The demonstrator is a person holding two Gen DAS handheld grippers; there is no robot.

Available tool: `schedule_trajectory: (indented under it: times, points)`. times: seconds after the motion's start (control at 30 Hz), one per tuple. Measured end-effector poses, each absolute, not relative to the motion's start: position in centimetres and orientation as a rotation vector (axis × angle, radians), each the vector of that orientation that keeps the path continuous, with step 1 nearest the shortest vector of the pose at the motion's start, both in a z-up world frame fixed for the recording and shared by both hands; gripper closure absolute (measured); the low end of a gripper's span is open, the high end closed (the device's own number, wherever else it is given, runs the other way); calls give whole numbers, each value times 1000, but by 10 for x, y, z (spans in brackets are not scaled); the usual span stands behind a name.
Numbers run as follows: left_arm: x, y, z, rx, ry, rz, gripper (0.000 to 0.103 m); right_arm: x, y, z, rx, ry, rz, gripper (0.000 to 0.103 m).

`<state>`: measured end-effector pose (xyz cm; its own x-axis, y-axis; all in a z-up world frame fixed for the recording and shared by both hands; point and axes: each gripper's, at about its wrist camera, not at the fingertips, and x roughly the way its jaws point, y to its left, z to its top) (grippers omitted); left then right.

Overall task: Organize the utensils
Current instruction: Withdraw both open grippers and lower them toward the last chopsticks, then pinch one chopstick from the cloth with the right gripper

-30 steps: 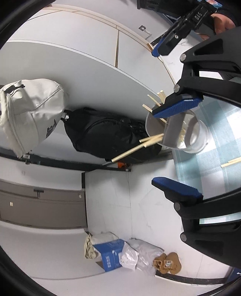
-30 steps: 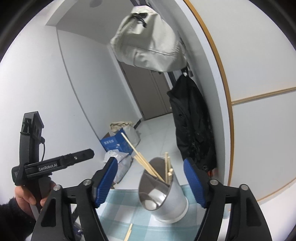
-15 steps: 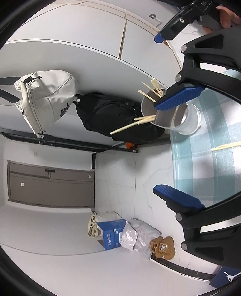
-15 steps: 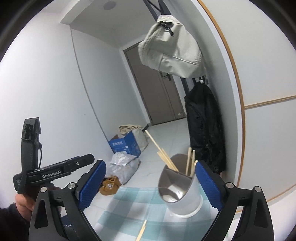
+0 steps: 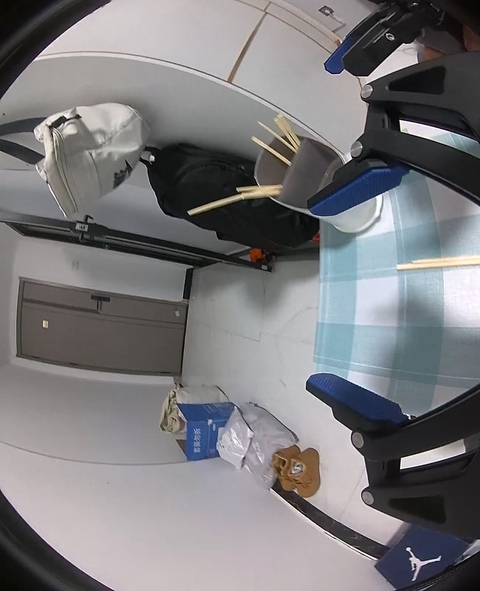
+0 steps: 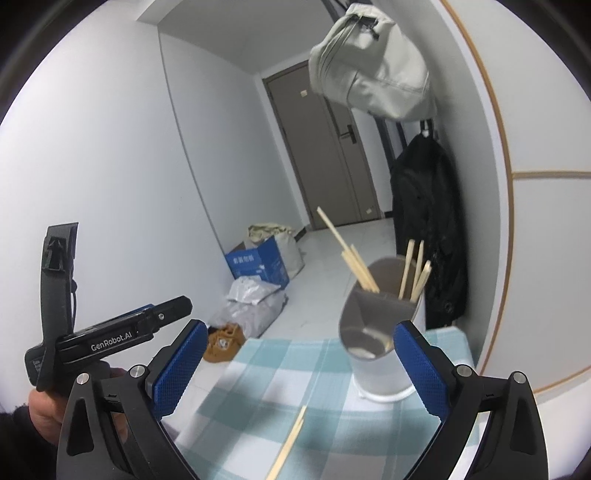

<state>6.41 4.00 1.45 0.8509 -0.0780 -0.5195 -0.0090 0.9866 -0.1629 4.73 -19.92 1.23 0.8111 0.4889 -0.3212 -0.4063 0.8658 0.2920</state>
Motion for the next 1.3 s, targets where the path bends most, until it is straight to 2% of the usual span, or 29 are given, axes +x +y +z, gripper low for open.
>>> schedule_trajectory:
  times: [0.3,0.5,0.6,0.67,0.7,0.83,1.13,1.3]
  points:
    - [62,49,-28,-173,587,2,19,55,-178,-31,184,520,476,1]
    - [67,60,-63,-210,669,3,19,69,-160,-69,126,670,480,2]
    - [69,65,-74,-198,700,-1,19,78,-151,-85,116,752,498,11]
    - [71,70,-76,-186,705,16,19,87,-144,-100,113,825,511,28]
    - [72,73,-77,-200,715,16,19,90,-140,-106,101,855,512,30]
    - [77,91,-80,-289,743,25,19,102,-124,-130,66,969,495,51]
    - [86,112,-87,-413,792,53,19,120,-91,-152,-60,1089,466,77]
    - [85,114,-84,-412,784,45,19,124,-79,-155,-135,1120,434,82]
